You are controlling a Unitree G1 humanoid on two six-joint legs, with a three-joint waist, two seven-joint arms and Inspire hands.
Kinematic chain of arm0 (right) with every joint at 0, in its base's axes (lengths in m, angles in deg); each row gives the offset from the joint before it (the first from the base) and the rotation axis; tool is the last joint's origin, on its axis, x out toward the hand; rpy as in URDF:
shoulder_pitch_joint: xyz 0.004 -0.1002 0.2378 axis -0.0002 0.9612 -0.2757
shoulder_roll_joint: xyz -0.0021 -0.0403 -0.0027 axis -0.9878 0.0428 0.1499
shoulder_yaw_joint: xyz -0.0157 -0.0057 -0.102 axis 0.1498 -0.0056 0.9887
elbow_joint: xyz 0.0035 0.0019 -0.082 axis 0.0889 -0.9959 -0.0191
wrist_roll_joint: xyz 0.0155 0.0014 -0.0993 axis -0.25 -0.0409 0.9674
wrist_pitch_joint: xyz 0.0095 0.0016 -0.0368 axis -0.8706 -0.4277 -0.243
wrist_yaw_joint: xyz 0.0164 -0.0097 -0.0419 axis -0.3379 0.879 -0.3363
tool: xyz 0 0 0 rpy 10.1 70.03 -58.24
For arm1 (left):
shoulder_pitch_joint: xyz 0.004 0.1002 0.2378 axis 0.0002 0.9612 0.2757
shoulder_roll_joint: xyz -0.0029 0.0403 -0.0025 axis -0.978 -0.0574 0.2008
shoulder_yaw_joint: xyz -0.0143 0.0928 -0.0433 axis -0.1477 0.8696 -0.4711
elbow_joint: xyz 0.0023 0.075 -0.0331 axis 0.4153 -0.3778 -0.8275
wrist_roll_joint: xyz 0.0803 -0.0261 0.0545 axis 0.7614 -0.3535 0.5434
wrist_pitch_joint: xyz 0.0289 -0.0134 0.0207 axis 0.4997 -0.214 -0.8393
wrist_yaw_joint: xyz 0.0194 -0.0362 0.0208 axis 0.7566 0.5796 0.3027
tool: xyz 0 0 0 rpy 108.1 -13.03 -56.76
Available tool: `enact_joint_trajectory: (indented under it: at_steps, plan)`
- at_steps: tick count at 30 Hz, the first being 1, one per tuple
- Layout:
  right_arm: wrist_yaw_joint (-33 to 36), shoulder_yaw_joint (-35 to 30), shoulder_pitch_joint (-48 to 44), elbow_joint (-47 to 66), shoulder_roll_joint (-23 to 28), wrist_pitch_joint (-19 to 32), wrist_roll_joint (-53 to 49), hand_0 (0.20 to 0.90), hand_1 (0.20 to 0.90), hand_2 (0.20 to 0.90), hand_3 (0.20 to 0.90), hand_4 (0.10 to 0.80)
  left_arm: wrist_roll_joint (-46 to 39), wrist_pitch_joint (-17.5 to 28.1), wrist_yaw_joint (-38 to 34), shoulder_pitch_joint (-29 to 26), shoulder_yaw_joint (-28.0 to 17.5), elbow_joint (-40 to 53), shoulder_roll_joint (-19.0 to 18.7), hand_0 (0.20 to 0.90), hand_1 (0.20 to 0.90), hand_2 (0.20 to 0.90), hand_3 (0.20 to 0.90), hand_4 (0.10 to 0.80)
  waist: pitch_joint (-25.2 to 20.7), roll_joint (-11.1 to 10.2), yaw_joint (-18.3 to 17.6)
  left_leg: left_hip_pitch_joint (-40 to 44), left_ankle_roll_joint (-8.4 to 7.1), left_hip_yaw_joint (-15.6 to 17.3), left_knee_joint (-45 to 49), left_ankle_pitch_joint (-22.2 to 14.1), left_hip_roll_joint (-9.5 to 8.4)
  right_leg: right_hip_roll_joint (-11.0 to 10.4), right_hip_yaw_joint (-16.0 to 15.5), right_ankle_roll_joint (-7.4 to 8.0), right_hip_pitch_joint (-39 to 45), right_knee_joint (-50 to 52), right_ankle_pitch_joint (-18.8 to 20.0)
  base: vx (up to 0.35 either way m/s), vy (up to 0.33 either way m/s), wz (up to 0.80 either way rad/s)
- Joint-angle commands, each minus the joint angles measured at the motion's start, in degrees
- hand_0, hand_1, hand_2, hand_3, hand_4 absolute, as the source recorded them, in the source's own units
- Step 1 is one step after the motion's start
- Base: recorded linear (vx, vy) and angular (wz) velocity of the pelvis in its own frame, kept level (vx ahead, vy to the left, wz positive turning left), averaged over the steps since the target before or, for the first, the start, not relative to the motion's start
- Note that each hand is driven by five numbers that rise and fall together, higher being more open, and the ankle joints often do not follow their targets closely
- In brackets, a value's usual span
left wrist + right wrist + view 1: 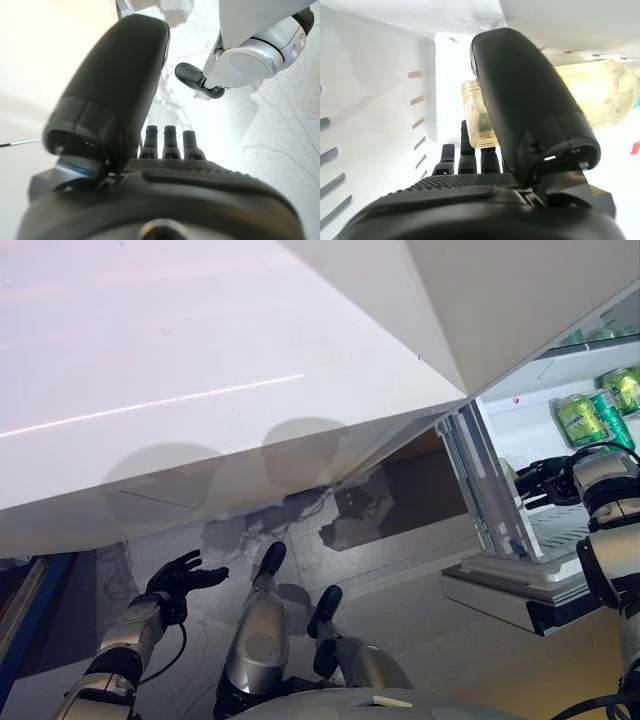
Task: Put drinks into fridge and close the fridge
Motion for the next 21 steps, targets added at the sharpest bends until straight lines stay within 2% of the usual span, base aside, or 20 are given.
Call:
enact_joint_trajectory:
  at_steps: [1,4,11,15,18,21]
  plan:
    - [1.25,4.03,-1.95,1.64,5.01,-0.03,0.54,0.9,0.9,0.9,0.9,0.8,0.57,0.78,0.32,2.62,0.92,-0.53,-1.96,0.9,0.9,0.9,0.9,0.8,-3.56,0.19,-0.9,0.24,3.58,3.02,0.38,-4.69,-2.52,0.53,2.26,2.15,-5.6,4.4,3.77,0.003,0.032,-0.01]
    - [-0.07,3.96,-1.61,2.33,6.07,0.1,-0.02,0.9,0.9,0.9,0.9,0.8,0.76,0.89,0.64,3.16,0.6,-0.73,-2.05,0.9,0.9,0.9,0.9,0.8,-4.28,0.07,-1.29,0.96,3.65,3.33,0.11,-4.79,-2.46,0.52,2.52,2.17,-5.14,4.27,3.74,0.0,0.0,0.0]
    - [0.02,4.61,-0.53,5.49,10.22,6.04,6.02,0.9,0.9,0.9,0.9,0.8,1.76,1.55,1.67,4.69,0.03,-3.1,-1.27,0.9,0.9,0.9,0.9,0.8,-7.74,-0.27,-3.5,3.85,3.83,4.83,-0.86,-5.26,-2.16,0.39,3.73,2.43,-3.38,3.73,3.66,0.024,0.034,-0.07]
    - [1.03,5.83,-0.81,7.94,12.52,7.48,7.98,0.9,0.9,0.9,0.9,0.8,1.39,1.88,2.47,5.1,-0.15,-4.21,-1.34,0.9,0.9,0.9,0.9,0.8,-9.22,-0.2,-4.62,4.89,4.0,5.58,-1.2,-5.5,-2.18,0.32,4.48,2.54,-2.8,3.42,3.63,0.012,0.044,-0.09]
    - [0.38,6.66,-1.32,10.13,14.74,8.05,9.1,0.9,0.9,0.9,0.9,0.8,0.67,2.37,2.84,5.42,0.03,-5.38,-1.0,0.9,0.9,0.9,0.9,0.8,-10.71,0.37,-5.79,5.85,4.1,6.31,-1.46,-5.8,-2.2,0.18,5.11,2.62,-2.31,3.29,3.44,0.011,0.081,-0.1]
    - [2.62,6.66,-1.46,12.73,16.76,9.39,7.09,0.9,0.9,0.9,0.9,0.8,-0.24,2.23,3.4,5.63,-0.02,-6.44,-0.74,0.9,0.9,0.9,0.9,0.8,-12.2,1.22,-6.98,6.91,4.19,6.89,-1.82,-6.11,-2.28,-0.07,5.74,2.64,-1.69,2.97,3.19,0.01,0.081,-0.13]
